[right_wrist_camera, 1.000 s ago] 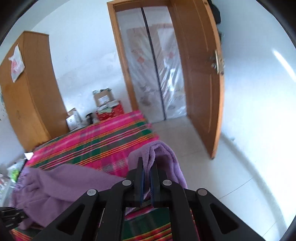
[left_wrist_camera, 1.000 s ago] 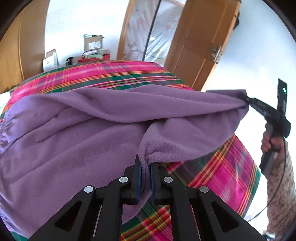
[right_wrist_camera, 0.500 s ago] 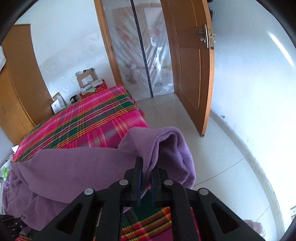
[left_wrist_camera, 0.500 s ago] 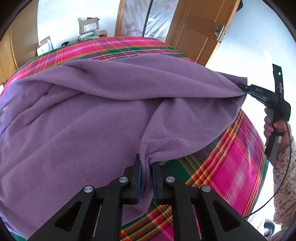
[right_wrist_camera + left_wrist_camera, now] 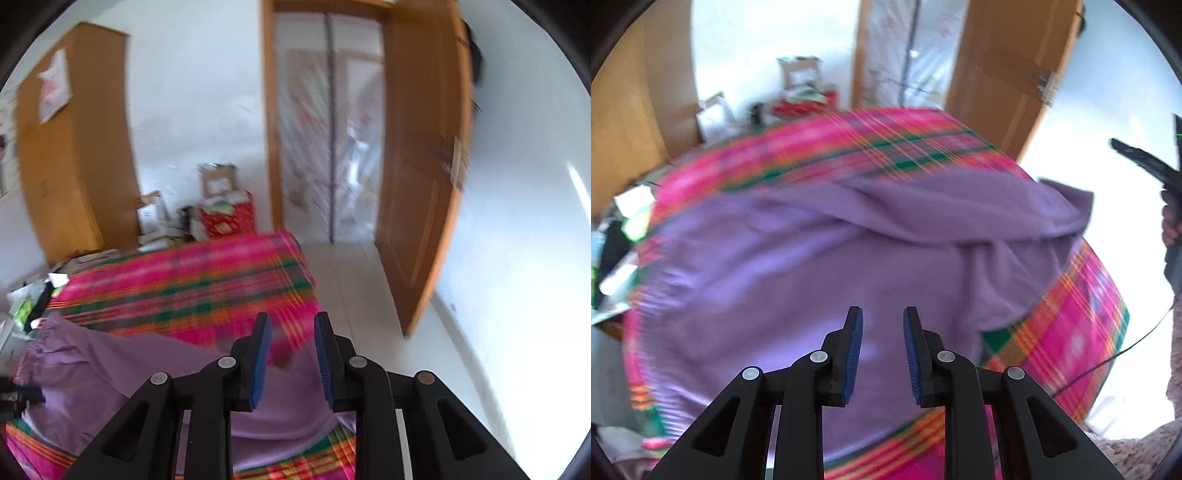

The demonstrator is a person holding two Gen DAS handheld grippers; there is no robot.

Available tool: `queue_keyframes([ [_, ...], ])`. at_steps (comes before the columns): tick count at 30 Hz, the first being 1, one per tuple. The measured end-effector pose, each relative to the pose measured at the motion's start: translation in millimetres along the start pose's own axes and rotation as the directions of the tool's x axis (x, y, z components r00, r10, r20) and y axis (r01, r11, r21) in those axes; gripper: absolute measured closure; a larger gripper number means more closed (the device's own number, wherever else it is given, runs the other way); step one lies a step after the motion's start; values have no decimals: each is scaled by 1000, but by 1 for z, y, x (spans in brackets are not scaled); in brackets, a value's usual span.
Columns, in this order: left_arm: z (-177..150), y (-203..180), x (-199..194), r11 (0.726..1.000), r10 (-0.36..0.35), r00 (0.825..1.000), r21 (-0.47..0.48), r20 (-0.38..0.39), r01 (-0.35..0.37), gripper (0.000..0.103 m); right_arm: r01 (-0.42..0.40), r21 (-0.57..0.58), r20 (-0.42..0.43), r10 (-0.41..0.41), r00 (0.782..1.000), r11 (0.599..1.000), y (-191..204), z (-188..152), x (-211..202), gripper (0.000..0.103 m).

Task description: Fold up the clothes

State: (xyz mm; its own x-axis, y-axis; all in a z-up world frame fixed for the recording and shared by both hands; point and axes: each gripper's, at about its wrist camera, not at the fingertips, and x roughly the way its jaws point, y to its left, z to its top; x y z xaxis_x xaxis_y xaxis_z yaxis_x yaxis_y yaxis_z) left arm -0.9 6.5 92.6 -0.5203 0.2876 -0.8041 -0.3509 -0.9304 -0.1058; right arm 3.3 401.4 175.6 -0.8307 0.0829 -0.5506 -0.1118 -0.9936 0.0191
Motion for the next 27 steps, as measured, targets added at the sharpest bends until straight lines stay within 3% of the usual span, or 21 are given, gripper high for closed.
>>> queue_keyframes([
  [3,28,36,-24,993,110,993,-50,35,-108,79,-33,-90,67,39,997,995,34,38,-18,78],
  [7,60,78,-53,980,182,981,-92,65,-176,79,-86,-156,121,105,987,984,78,87,-27,78],
  [13,103,115,-70,941,338,934,-51,111,-334,78,-192,-150,105,208,972,970,127,153,-3,78],
  [15,110,126,-60,944,329,941,-27,81,-328,77,-251,-159,51,262,964,955,144,158,19,78],
  [16,113,133,-49,950,311,949,-5,58,-311,77,-296,-174,-6,299,954,939,154,154,33,78],
  [19,116,142,-18,965,254,967,61,20,-255,77,-332,-279,-102,316,943,901,186,122,65,78],
  [21,116,149,9,960,262,965,107,-16,-258,77,-335,-344,-159,297,941,877,203,94,86,78],
  [24,114,156,42,952,261,964,176,-47,-249,77,-417,-391,-289,320,902,821,222,48,114,78],
  [27,109,157,68,924,295,953,273,-68,-267,77,-455,-424,-367,310,877,783,236,15,130,78],
])
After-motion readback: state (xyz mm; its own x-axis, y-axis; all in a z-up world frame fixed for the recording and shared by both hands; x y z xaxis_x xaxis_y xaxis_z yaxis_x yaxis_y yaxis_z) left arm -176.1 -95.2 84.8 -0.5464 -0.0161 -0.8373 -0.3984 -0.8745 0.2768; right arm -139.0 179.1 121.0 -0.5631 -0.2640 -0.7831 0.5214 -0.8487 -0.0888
